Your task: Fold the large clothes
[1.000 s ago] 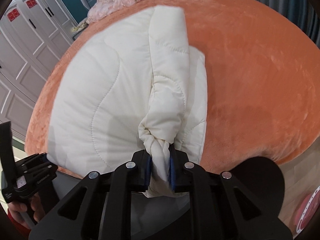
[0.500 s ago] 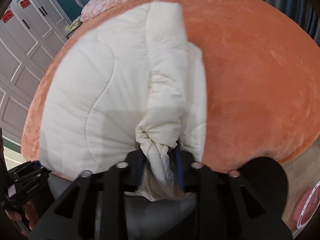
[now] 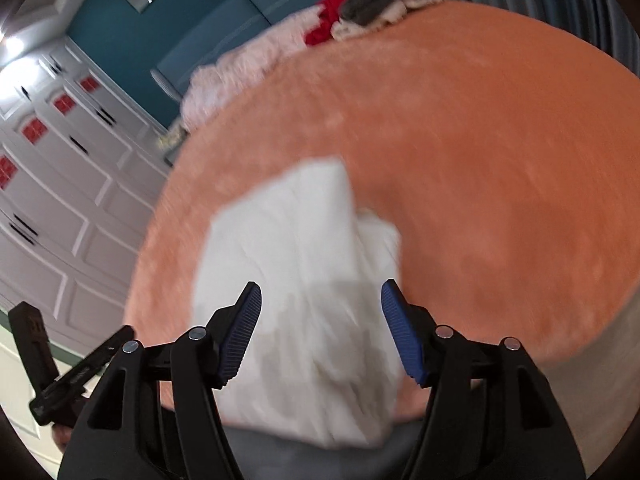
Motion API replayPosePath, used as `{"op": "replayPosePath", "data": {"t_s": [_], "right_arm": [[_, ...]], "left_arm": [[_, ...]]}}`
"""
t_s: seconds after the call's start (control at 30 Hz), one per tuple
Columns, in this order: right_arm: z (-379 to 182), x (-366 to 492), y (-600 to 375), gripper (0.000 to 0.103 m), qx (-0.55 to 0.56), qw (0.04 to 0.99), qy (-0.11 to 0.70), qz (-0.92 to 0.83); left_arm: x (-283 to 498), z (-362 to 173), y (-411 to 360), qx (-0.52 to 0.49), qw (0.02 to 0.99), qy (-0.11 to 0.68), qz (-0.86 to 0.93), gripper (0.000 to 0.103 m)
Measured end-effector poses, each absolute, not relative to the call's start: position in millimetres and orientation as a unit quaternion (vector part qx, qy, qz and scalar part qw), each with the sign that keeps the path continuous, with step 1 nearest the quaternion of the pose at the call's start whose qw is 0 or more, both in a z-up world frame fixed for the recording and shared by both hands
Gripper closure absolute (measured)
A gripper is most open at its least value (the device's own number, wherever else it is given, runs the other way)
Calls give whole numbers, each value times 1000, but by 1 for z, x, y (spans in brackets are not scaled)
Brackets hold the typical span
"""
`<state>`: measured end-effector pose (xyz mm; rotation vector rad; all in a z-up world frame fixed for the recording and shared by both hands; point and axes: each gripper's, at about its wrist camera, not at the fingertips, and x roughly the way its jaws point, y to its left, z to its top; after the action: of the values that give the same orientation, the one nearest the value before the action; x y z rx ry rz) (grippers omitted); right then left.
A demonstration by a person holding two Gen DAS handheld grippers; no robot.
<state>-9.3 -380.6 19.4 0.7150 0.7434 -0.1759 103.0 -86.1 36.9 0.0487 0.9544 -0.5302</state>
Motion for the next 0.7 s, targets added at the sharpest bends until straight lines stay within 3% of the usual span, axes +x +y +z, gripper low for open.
{"op": "replayPosePath", "data": {"t_s": [0.2, 0.27, 0.5, 0.53, 0.57, 0.6, 0.63, 0.7], "right_arm": [[26, 51, -395, 40, 364, 865, 334, -89], [19, 68, -402, 34, 371, 859, 337, -107], [-30, 112, -409, 32, 399, 829, 371, -126], [-37, 116, -407, 41, 396, 827, 379, -123], [-45, 120, -404, 68, 385, 829, 389, -117], [-49, 122, -401, 82, 371, 833, 394, -113], [-50, 122, -400, 90, 363, 838, 392, -109], [-45, 113, -397, 95, 341, 858, 363, -124]], "left_arm": [[158, 34, -148, 40, 857, 449, -250, 73], [171, 29, -161, 46, 855, 453, -248, 73], [199, 2, -195, 76, 850, 466, -233, 73], [203, -4, -199, 78, 847, 471, -232, 73], [206, -10, -203, 79, 844, 476, -233, 73], [208, -14, -205, 80, 843, 479, -232, 73], [210, -21, -207, 83, 841, 483, -231, 73], [213, -30, -211, 87, 839, 486, -231, 73]]}}
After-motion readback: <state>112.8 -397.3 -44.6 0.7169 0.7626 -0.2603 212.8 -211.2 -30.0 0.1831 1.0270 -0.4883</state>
